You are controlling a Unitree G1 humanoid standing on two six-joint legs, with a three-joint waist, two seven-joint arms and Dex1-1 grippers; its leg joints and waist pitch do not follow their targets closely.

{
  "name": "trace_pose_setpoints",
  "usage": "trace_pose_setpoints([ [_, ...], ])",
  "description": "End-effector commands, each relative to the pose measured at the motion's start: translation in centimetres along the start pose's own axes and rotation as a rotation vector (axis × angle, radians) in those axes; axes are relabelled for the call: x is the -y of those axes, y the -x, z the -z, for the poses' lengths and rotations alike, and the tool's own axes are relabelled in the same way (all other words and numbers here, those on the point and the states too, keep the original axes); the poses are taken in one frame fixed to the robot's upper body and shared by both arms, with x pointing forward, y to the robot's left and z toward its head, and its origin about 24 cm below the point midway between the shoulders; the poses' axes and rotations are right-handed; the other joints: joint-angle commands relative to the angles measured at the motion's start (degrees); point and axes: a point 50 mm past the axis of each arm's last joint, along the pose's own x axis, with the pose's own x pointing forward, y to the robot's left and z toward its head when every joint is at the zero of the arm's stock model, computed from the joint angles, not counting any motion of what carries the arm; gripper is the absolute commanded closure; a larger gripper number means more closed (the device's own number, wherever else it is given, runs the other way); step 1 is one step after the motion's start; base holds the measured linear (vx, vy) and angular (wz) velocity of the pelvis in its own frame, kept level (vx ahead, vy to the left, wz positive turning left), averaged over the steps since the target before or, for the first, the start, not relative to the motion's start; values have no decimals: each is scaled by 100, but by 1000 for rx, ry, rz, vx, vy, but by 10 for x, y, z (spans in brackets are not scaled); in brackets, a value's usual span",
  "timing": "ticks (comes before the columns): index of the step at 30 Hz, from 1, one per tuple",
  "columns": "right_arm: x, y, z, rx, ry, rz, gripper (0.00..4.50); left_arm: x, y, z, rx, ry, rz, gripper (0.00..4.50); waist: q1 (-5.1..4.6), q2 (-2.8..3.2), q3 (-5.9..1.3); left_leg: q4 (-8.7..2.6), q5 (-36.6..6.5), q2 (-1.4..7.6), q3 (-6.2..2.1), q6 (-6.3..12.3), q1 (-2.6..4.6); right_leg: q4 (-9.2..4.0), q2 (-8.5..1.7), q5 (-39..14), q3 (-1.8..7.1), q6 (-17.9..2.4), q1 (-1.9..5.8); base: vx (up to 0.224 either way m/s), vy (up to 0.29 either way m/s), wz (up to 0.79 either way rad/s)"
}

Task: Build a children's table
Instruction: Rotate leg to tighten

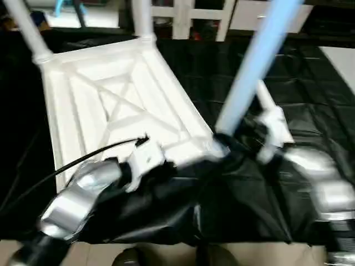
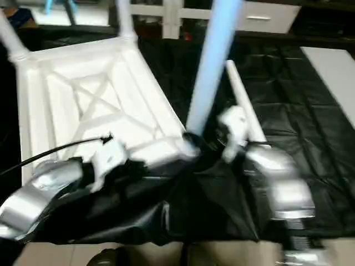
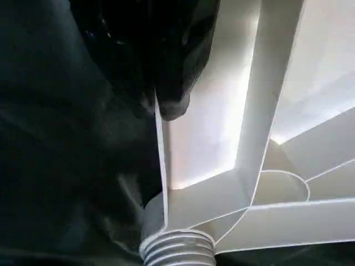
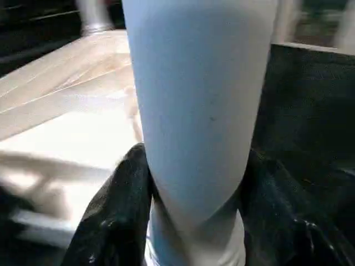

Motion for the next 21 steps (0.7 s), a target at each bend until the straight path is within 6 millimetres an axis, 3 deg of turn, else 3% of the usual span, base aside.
trace_pose_setpoints([
  [1,9,-6,33,-126,-121,278,262,29,-27,6,-55,82,80,450,21,33,-295,-482,-1686,159,-129,-29,98,-406,-156,-2228,120,-854,252,0,0,0],
  [2,4,-17,42,-129,-173,373,262,29,-39,0,-60,114,16,450,-19,56,-265,-497,-1860,168,-118,-122,101,-431,-152,-2358,133,-803,194,0,0,0],
  [3,1,-24,47,-135,-215,427,262,29,-48,-4,-61,144,-32,450,-43,52,-212,-509,-2330,138,-151,-242,144,-504,-149,-3018,93,-639,140,0,0,0],
  [6,-9,-39,56,-145,-285,514,262,30,-66,-17,-46,200,-103,450,-107,30,-207,-510,-2853,106,-224,-341,203,-592,-156,-3678,33,-253,118,-35,10,-4],
  [7,-18,-53,59,-152,-289,496,262,35,-77,-28,-16,206,-90,450,-129,34,-210,-513,-3017,83,-271,-316,218,-646,-154,-3805,-3,-121,129,0,0,0],
  [8,-19,-54,59,-151,-288,493,262,36,-77,-29,-14,206,-88,450,-168,45,-220,-537,-3116,77,-313,-280,199,-657,-157,-3725,-32,-91,153,0,0,0],
  [9,-27,-64,52,-130,-236,376,262,37,-77,-33,18,164,-50,450,-170,43,-233,-569,-3120,74,-360,-232,143,-657,-168,-3590,-59,-63,219,0,0,0],
  [10,-28,-65,47,-104,-211,325,262,36,-74,-31,18,151,-43,450,-182,2,-233,-578,-3139,73,-374,-197,120,-666,-163,-3525,-64,-54,231,0,0,0],
  [12,-24,-58,30,-35,-145,193,262,30,-60,-20,28,108,-1,450,-146,59,-273,-604,-2858,95,-409,-100,79,-626,-202,-2780,-66,-272,300,0,0,0],
  [13,-20,-52,22,-3,-102,138,207,27,-51,-15,34,79,15,450,-133,34,-271,-607,-2700,110,-379,-37,70,-593,-194,-2388,-43,-410,302,0,0,0],
  [14,-17,-45,15,22,-66,87,207,26,-43,-11,46,48,38,450,-115,28,-261,-601,-2653,105,-365,5,71,-590,-188,-2281,-34,-457,292,0,0,0],
  [17,-10,-27,2,50,-32,-40,183,27,-23,1,49,8,129,450,-60,17,-265,-558,-2149,126,-257,267,109,-528,-200,-1828,48,-807,285,0,0,0],
  [19,-6,-12,-3,31,21,-122,151,27,-11,11,18,8,162,450,-6,70,-270,-533,-1925,154,-206,342,168,-525,-202,-1825,66,-994,244,0,0,0],
  [21,1,9,-5,-35,122,-217,151,26,3,23,-21,30,184,450,94,92,-276,-491,-1456,190,-118,442,216,-452,-161,-1274,85,-1204,242,33,-19,10],
])
